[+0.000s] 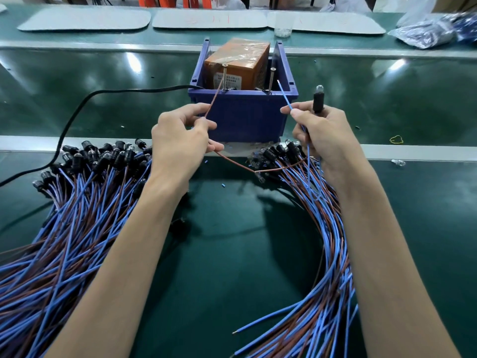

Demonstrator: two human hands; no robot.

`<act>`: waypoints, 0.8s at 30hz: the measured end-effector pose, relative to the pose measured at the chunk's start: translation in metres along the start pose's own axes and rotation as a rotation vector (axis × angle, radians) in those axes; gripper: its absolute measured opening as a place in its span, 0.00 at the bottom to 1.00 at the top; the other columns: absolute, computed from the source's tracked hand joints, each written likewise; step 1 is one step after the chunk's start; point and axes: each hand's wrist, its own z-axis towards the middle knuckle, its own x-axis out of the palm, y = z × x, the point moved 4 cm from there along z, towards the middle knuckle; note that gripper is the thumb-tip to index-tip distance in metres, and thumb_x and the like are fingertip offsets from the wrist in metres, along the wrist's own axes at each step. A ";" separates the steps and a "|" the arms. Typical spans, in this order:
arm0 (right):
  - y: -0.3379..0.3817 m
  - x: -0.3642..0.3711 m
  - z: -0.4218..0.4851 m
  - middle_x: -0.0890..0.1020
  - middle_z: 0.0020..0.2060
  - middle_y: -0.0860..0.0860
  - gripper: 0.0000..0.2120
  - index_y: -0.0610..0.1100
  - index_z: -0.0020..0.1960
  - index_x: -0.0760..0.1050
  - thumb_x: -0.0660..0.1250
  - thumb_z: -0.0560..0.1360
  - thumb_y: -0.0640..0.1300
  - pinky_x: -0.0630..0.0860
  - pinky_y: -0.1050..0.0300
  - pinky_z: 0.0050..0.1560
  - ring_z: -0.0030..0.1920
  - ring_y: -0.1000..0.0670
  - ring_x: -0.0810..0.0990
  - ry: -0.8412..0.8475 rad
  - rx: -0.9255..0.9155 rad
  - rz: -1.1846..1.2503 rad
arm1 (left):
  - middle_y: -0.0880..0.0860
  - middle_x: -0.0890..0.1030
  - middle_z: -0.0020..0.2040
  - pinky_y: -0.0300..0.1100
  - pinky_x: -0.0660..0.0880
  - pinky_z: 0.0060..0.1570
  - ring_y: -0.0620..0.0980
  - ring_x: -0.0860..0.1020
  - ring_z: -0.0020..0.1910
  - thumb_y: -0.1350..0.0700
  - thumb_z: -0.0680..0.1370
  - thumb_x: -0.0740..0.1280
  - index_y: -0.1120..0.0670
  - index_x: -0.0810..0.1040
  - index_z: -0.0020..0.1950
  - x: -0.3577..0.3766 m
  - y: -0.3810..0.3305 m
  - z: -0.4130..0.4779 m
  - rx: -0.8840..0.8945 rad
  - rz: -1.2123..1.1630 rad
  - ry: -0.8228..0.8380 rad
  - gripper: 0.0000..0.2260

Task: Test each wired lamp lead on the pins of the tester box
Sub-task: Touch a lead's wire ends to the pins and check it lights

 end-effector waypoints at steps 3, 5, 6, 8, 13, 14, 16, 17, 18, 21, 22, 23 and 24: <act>0.000 0.001 0.000 0.66 0.18 0.57 0.09 0.46 0.47 0.79 0.60 0.79 0.40 0.56 0.66 0.22 0.20 0.58 0.61 0.012 -0.020 0.006 | 0.46 0.82 0.42 0.30 0.73 0.31 0.43 0.81 0.27 0.63 0.79 0.59 0.52 0.80 0.57 0.000 0.000 0.000 -0.011 0.001 0.004 0.14; 0.000 0.001 0.000 0.66 0.18 0.57 0.09 0.45 0.47 0.79 0.61 0.79 0.39 0.56 0.66 0.22 0.20 0.58 0.62 0.018 -0.030 0.020 | 0.46 0.82 0.42 0.30 0.73 0.31 0.43 0.81 0.26 0.63 0.78 0.59 0.52 0.80 0.57 0.001 -0.001 -0.001 -0.014 0.000 0.005 0.14; 0.001 0.002 0.000 0.66 0.18 0.57 0.09 0.44 0.47 0.79 0.61 0.79 0.39 0.56 0.66 0.22 0.20 0.58 0.62 0.023 -0.033 0.029 | 0.46 0.82 0.41 0.29 0.73 0.30 0.43 0.81 0.26 0.64 0.78 0.59 0.52 0.80 0.57 0.001 -0.001 -0.001 -0.014 -0.002 0.004 0.14; 0.001 0.003 -0.001 0.66 0.17 0.57 0.09 0.43 0.47 0.79 0.61 0.79 0.38 0.58 0.68 0.22 0.19 0.58 0.62 0.033 -0.038 0.045 | 0.46 0.82 0.42 0.29 0.73 0.30 0.43 0.81 0.26 0.64 0.78 0.59 0.52 0.81 0.57 0.000 -0.002 -0.002 -0.014 0.001 0.004 0.14; 0.002 0.002 -0.002 0.65 0.18 0.57 0.09 0.43 0.46 0.80 0.61 0.78 0.37 0.58 0.69 0.23 0.21 0.58 0.62 0.053 -0.043 0.061 | 0.46 0.82 0.41 0.29 0.73 0.31 0.43 0.81 0.26 0.64 0.78 0.59 0.52 0.81 0.56 0.000 -0.005 -0.004 -0.008 0.008 0.014 0.15; 0.002 0.002 -0.002 0.65 0.19 0.57 0.09 0.43 0.46 0.80 0.61 0.78 0.37 0.58 0.68 0.23 0.21 0.58 0.61 0.056 -0.043 0.065 | 0.45 0.82 0.41 0.29 0.73 0.31 0.43 0.81 0.26 0.64 0.78 0.59 0.51 0.81 0.56 0.000 -0.005 -0.004 -0.007 0.012 0.019 0.14; 0.001 0.002 -0.001 0.64 0.19 0.57 0.09 0.43 0.46 0.81 0.62 0.78 0.37 0.58 0.68 0.23 0.21 0.58 0.61 0.062 -0.044 0.069 | 0.45 0.82 0.41 0.29 0.73 0.31 0.43 0.81 0.27 0.64 0.78 0.60 0.50 0.81 0.55 0.000 -0.006 -0.005 -0.004 0.019 0.027 0.14; 0.001 0.002 -0.001 0.64 0.20 0.56 0.09 0.43 0.45 0.81 0.62 0.78 0.37 0.58 0.68 0.23 0.22 0.58 0.61 0.063 -0.044 0.070 | 0.44 0.82 0.41 0.29 0.73 0.31 0.43 0.81 0.27 0.63 0.78 0.60 0.50 0.81 0.55 0.000 -0.007 -0.005 -0.002 0.021 0.030 0.14; 0.001 0.002 -0.001 0.64 0.20 0.56 0.10 0.44 0.45 0.81 0.62 0.78 0.37 0.57 0.68 0.23 0.22 0.58 0.61 0.065 -0.043 0.070 | 0.44 0.82 0.41 0.29 0.73 0.31 0.43 0.81 0.27 0.63 0.78 0.60 0.50 0.81 0.54 0.000 -0.008 -0.006 0.001 0.022 0.033 0.14; 0.000 0.002 -0.001 0.64 0.20 0.56 0.10 0.44 0.45 0.82 0.62 0.78 0.37 0.57 0.67 0.23 0.23 0.57 0.61 0.064 -0.041 0.059 | 0.45 0.82 0.42 0.29 0.73 0.31 0.42 0.81 0.27 0.63 0.78 0.60 0.49 0.81 0.53 0.000 -0.010 -0.007 0.009 0.024 0.042 0.14; 0.000 0.002 -0.001 0.64 0.20 0.56 0.10 0.44 0.45 0.82 0.62 0.78 0.37 0.57 0.67 0.23 0.22 0.57 0.61 0.063 -0.041 0.057 | 0.45 0.82 0.42 0.29 0.73 0.31 0.42 0.81 0.27 0.63 0.78 0.60 0.49 0.81 0.53 0.000 -0.011 -0.008 0.012 0.025 0.044 0.14; 0.000 0.002 0.000 0.64 0.20 0.56 0.10 0.44 0.45 0.82 0.62 0.77 0.37 0.57 0.67 0.23 0.22 0.57 0.61 0.062 -0.041 0.057 | 0.45 0.83 0.42 0.29 0.73 0.31 0.42 0.81 0.27 0.63 0.78 0.60 0.49 0.82 0.53 0.000 -0.012 -0.008 0.015 0.026 0.045 0.14; 0.000 0.001 0.000 0.64 0.20 0.56 0.10 0.44 0.45 0.82 0.62 0.77 0.37 0.57 0.67 0.23 0.22 0.57 0.61 0.061 -0.039 0.059 | 0.45 0.83 0.42 0.29 0.73 0.31 0.42 0.81 0.27 0.64 0.78 0.60 0.49 0.82 0.53 0.000 -0.013 -0.008 0.017 0.026 0.047 0.14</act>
